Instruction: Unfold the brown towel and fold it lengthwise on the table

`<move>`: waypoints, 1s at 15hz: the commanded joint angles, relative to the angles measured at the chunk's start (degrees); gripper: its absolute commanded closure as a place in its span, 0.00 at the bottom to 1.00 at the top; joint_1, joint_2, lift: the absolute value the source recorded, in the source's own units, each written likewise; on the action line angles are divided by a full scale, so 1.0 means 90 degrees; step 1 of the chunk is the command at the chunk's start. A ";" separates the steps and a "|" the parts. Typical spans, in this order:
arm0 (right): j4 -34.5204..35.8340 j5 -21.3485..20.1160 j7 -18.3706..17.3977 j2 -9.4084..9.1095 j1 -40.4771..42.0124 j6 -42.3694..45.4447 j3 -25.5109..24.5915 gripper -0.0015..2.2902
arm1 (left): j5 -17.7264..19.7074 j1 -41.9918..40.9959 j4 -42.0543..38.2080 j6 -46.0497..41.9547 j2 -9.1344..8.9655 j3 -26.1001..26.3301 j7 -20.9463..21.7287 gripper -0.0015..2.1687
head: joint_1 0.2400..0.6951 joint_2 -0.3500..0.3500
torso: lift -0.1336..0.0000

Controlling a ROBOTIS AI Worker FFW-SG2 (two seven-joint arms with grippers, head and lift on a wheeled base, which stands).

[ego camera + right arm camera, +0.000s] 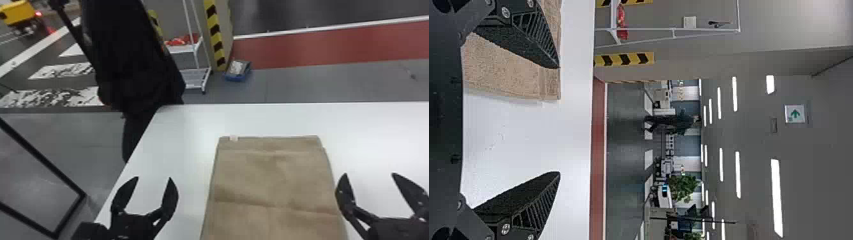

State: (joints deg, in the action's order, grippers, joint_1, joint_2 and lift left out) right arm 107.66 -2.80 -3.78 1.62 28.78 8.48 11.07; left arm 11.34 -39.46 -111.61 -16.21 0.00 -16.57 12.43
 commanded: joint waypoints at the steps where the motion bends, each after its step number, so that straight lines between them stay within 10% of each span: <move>1: 0.0000 0.0009 0.0000 0.0006 0.0005 0.0000 0.0000 0.06 | 0.0000 0.0000 -0.0001 0.0000 -0.0017 -0.0004 0.0025 0.04 | 1.00 0.93 | 0.18; 10: 0.0059 -0.0001 0.0000 0.0006 0.0054 -0.0020 -0.0078 0.06 | 0.0059 0.0117 -0.0128 0.0039 -0.0017 -0.0004 0.0621 0.03 | 1.00 0.91 | 0.18; 15: 0.0078 0.0048 0.0000 0.0055 0.0054 -0.0176 -0.0137 0.06 | -0.0039 0.0830 -0.0529 0.2011 -0.0017 -0.0092 0.1236 0.04 | 1.00 0.83 | 0.18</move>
State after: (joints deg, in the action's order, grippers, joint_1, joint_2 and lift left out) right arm 108.34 -2.59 -3.78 1.93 29.27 7.33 9.94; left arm 11.42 -34.14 -115.58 -3.59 0.00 -17.20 22.94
